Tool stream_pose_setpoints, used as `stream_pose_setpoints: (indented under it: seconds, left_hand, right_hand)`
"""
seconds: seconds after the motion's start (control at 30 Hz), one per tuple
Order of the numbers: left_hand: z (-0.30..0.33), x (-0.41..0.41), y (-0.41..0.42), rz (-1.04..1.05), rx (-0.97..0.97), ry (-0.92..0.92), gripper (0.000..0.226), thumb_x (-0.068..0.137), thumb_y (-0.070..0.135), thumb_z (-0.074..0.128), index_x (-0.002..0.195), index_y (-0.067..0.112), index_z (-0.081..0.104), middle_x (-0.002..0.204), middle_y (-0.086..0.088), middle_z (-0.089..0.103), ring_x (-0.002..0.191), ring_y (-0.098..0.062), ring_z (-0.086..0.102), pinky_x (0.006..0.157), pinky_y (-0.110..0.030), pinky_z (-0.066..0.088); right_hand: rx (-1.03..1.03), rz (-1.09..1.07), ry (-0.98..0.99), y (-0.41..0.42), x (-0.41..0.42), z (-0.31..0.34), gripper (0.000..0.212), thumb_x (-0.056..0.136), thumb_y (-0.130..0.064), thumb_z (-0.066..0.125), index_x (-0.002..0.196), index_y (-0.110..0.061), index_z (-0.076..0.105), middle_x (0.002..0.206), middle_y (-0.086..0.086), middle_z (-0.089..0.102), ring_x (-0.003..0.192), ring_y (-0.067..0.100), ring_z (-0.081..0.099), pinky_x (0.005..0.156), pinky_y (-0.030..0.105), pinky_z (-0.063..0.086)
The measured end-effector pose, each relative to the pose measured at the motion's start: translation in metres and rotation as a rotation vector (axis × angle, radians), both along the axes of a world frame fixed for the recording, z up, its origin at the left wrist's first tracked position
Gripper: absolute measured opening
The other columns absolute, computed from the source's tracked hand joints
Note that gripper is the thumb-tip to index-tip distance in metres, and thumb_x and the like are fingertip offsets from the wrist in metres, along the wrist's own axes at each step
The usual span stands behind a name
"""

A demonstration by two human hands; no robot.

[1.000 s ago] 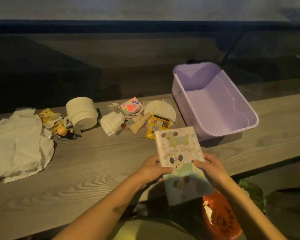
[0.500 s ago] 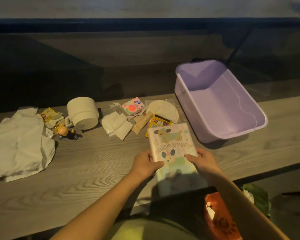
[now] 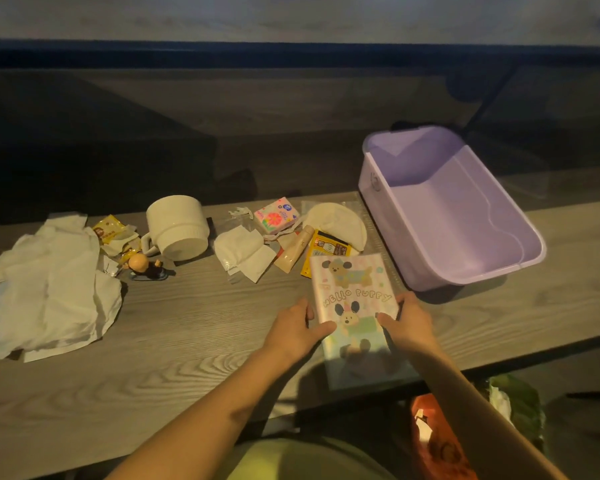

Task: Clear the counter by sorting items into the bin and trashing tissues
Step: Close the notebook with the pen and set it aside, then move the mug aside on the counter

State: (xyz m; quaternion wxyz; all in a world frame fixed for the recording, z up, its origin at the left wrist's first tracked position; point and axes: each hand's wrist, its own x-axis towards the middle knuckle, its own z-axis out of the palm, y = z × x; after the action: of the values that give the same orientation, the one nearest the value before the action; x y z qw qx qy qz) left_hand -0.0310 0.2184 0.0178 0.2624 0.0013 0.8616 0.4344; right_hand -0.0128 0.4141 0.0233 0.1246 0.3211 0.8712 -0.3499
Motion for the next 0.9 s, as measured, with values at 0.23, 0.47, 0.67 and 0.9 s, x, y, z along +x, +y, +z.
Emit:
stream_pose_setpoints:
  seconds: [0.23,0.47,0.67,0.9]
  left_hand:
    - [-0.014,0.006,-0.062,0.161,0.096,0.107,0.012,0.089,0.014,0.053,0.08,0.017,0.06,0.067,0.003,0.058,0.064,-0.014,0.053,0.06,-0.024,0.041]
    - [0.002,0.006,-0.122,0.395,0.148,0.114,0.014,0.092,0.013,0.05,0.091,0.011,0.064,0.071,0.0,0.057,0.07,-0.015,0.052,0.064,-0.023,0.043]
    - [0.028,-0.003,-0.167,0.613,0.257,0.133,0.012,0.092,0.01,0.048,0.086,0.012,0.059,0.072,-0.004,0.055,0.068,-0.016,0.052,0.066,-0.027,0.045]
    - [0.05,-0.034,-0.224,0.787,0.23,0.226,0.015,0.091,0.016,0.05,0.091,0.007,0.063,0.076,-0.005,0.059,0.071,-0.017,0.054,0.068,-0.031,0.045]
  right_hand:
    - [0.393,0.204,-0.032,-0.019,-0.001,0.004,0.051,0.086,-0.017,0.061,0.131,-0.016,0.037,0.131,0.011,0.046,0.117,0.026,0.049,0.098,0.044,0.047]
    - [0.381,0.384,0.195,-0.077,-0.021,0.019,0.04,0.089,-0.016,0.056,0.129,-0.015,0.049,0.132,0.009,0.049,0.12,0.025,0.046,0.1,0.04,0.042]
    - [0.165,0.571,0.33,-0.163,-0.055,0.028,0.028,0.09,-0.016,0.055,0.118,-0.016,0.057,0.119,0.009,0.06,0.11,0.026,0.056,0.093,0.042,0.047]
    - [-0.164,0.461,0.32,-0.256,-0.11,0.05,0.04,0.09,-0.032,0.057,0.125,-0.013,0.049,0.122,0.006,0.054,0.103,0.016,0.052,0.085,0.032,0.047]
